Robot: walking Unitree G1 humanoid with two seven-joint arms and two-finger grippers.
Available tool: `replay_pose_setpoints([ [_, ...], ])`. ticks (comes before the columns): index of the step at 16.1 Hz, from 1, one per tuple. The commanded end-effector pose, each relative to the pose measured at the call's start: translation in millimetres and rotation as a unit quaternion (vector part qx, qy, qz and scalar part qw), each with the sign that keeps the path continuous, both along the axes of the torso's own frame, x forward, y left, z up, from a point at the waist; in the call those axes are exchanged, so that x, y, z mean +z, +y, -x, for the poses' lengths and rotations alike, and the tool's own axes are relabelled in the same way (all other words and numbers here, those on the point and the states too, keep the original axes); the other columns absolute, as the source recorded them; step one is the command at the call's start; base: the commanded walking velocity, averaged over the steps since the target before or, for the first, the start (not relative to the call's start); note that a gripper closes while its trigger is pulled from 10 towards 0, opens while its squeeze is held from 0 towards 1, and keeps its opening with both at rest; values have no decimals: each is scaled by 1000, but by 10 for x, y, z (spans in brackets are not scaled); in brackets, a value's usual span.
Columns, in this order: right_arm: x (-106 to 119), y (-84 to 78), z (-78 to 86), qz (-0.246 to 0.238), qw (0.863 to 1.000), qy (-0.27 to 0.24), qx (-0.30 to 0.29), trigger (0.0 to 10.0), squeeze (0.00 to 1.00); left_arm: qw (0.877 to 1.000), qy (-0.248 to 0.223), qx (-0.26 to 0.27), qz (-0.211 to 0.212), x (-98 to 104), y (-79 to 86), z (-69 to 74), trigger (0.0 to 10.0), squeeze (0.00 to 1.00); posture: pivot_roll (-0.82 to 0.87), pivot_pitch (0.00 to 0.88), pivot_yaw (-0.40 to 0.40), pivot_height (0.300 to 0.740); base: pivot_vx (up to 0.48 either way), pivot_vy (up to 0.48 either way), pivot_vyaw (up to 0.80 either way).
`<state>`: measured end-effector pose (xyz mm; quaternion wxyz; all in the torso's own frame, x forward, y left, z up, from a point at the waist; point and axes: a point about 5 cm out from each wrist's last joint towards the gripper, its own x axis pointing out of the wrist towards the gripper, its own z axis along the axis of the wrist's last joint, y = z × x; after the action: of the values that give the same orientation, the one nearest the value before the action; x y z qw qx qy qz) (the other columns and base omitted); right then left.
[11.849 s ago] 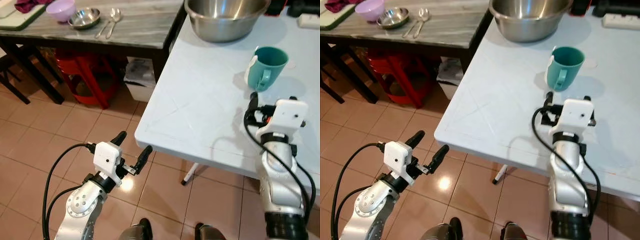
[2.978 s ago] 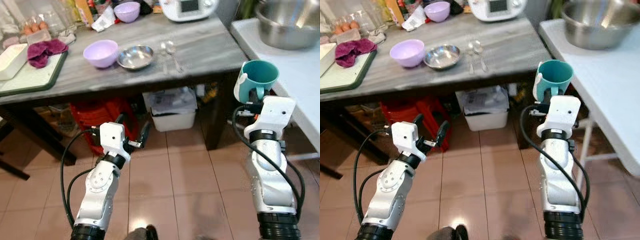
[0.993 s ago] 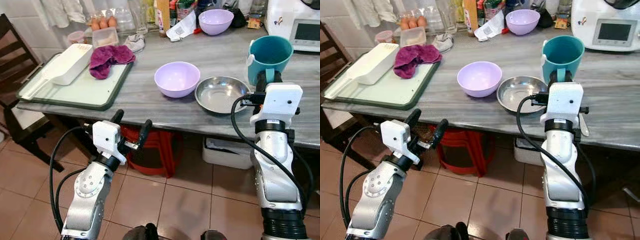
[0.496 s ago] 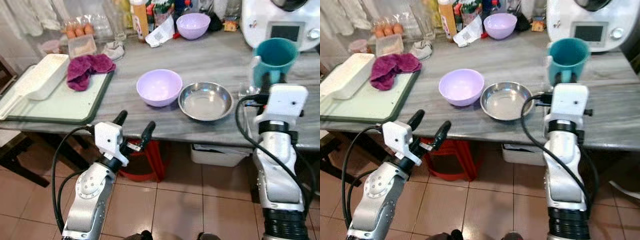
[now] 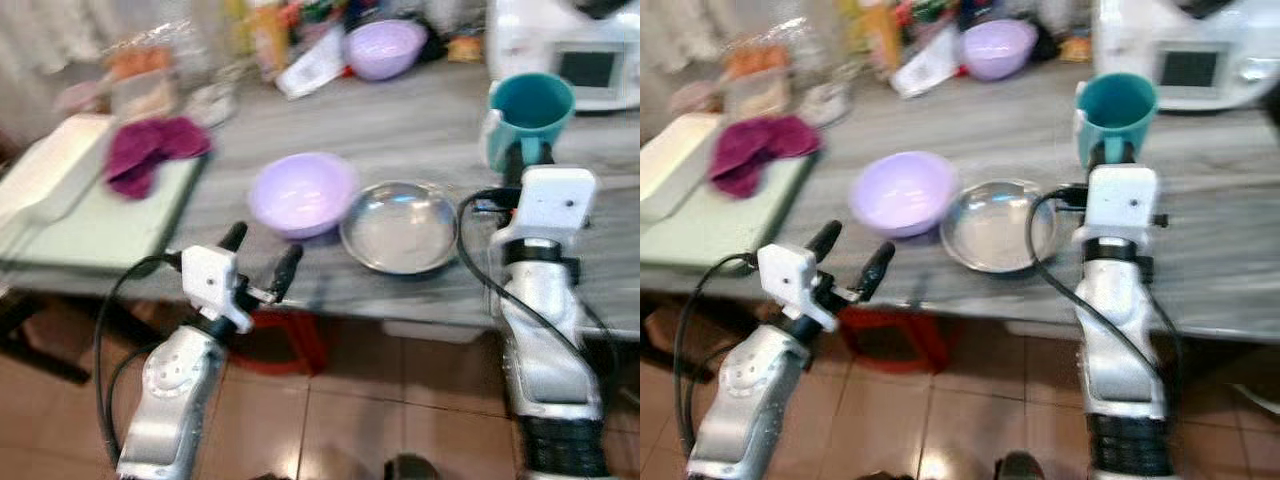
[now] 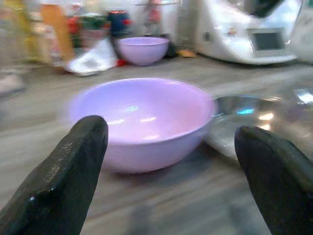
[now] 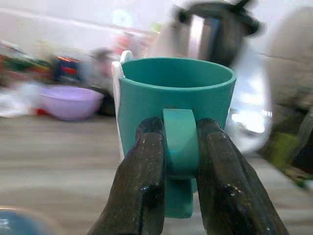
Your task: Setting the table
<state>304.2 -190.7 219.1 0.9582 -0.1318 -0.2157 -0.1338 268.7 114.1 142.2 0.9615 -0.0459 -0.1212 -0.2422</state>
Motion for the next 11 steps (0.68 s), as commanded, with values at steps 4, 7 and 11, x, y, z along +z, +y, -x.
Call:
replay_pose_setpoints([
  [4,68,76,-9,0,1000,-15,11,10000,0,1000,7,19,-16,-32,106,16,10000,0,-124,173,105,740,122,0,0],
  [7,81,75,-16,2,1000,-16,15,10000,0,1000,8,23,-13,-40,113,25,10000,0,-126,175,103,740,0,0,0],
  [11,127,2,-69,6,1000,-11,28,10000,0,1000,6,-5,-15,-46,149,77,10000,0,-123,184,97,740,0,0,0],
])
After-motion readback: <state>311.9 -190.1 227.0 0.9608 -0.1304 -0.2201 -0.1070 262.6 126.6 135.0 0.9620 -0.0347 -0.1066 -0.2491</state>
